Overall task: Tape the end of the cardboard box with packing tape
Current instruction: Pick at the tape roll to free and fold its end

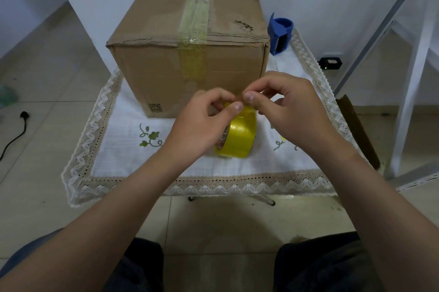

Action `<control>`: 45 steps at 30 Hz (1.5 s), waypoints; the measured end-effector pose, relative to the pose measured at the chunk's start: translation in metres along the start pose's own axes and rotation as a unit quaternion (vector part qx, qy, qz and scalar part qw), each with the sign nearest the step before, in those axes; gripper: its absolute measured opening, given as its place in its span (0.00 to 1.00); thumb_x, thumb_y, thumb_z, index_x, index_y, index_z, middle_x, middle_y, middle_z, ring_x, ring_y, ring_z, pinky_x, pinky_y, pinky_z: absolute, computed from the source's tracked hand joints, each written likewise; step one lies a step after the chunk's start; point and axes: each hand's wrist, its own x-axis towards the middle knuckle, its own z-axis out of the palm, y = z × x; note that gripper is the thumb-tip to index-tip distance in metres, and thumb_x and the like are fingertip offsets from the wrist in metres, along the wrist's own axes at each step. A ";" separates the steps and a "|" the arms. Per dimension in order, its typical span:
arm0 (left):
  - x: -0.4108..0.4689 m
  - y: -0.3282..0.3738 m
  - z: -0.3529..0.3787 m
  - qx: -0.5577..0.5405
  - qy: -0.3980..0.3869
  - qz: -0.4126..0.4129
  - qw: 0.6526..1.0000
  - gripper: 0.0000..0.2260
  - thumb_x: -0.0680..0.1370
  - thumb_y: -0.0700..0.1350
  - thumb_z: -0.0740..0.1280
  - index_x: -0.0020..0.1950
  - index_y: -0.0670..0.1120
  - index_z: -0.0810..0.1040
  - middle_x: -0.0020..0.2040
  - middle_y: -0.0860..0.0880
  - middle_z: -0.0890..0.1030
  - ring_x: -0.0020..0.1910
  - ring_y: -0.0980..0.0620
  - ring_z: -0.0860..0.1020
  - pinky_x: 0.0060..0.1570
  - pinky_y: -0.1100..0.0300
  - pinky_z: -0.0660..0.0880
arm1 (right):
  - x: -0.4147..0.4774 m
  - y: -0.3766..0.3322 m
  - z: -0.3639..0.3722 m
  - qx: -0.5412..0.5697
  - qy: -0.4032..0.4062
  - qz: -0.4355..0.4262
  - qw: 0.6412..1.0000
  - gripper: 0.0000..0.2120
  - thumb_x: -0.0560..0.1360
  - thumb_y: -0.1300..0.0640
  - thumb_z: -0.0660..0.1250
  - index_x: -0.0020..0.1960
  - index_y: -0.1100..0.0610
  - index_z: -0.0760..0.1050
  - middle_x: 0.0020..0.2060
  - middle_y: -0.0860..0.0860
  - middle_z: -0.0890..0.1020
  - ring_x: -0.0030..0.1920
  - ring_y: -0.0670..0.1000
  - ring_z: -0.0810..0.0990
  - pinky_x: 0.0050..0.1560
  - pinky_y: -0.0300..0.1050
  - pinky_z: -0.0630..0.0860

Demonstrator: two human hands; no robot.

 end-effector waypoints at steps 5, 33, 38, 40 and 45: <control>0.000 0.000 -0.001 0.001 0.075 0.092 0.993 0.05 0.77 0.45 0.77 0.47 0.56 0.85 0.47 0.52 0.76 0.45 0.59 0.78 0.41 0.63 0.79 | 0.001 0.002 -0.002 -0.052 -0.003 -0.067 0.996 0.03 0.78 0.61 0.72 0.47 0.59 0.84 0.41 0.52 0.83 0.41 0.48 0.79 0.40 0.31 0.73; 0.000 0.002 -0.013 0.041 0.119 0.169 0.978 0.06 0.77 0.39 0.74 0.45 0.50 0.83 0.46 0.52 0.79 0.45 0.65 0.77 0.47 0.73 0.72 | 0.003 0.008 0.005 0.026 0.018 -0.017 0.999 0.15 0.72 0.53 0.79 0.58 0.50 0.83 0.50 0.49 0.77 0.39 0.46 0.76 0.41 0.30 0.72; 0.000 0.002 -0.013 0.027 0.107 0.159 0.981 0.06 0.77 0.40 0.75 0.44 0.51 0.84 0.46 0.53 0.79 0.45 0.64 0.78 0.48 0.71 0.73 | 0.003 0.006 0.007 0.072 0.017 -0.002 0.997 0.04 0.74 0.59 0.78 0.47 0.53 0.84 0.49 0.54 0.80 0.41 0.45 0.78 0.41 0.29 0.72; 0.001 0.002 -0.013 0.011 0.100 0.150 0.983 0.06 0.77 0.41 0.74 0.43 0.52 0.83 0.46 0.53 0.79 0.45 0.63 0.78 0.49 0.70 0.73 | 0.002 0.004 0.007 0.070 0.026 -0.012 0.997 0.04 0.74 0.60 0.77 0.44 0.53 0.84 0.48 0.56 0.81 0.44 0.49 0.80 0.41 0.28 0.72; 0.005 0.002 -0.014 -0.026 0.085 0.120 0.989 0.09 0.78 0.45 0.70 0.40 0.56 0.83 0.47 0.52 0.79 0.48 0.60 0.79 0.52 0.68 0.73 | 0.002 0.001 0.005 0.042 0.018 -0.053 0.998 0.02 0.75 0.61 0.76 0.45 0.55 0.84 0.49 0.54 0.80 0.46 0.50 0.79 0.39 0.37 0.75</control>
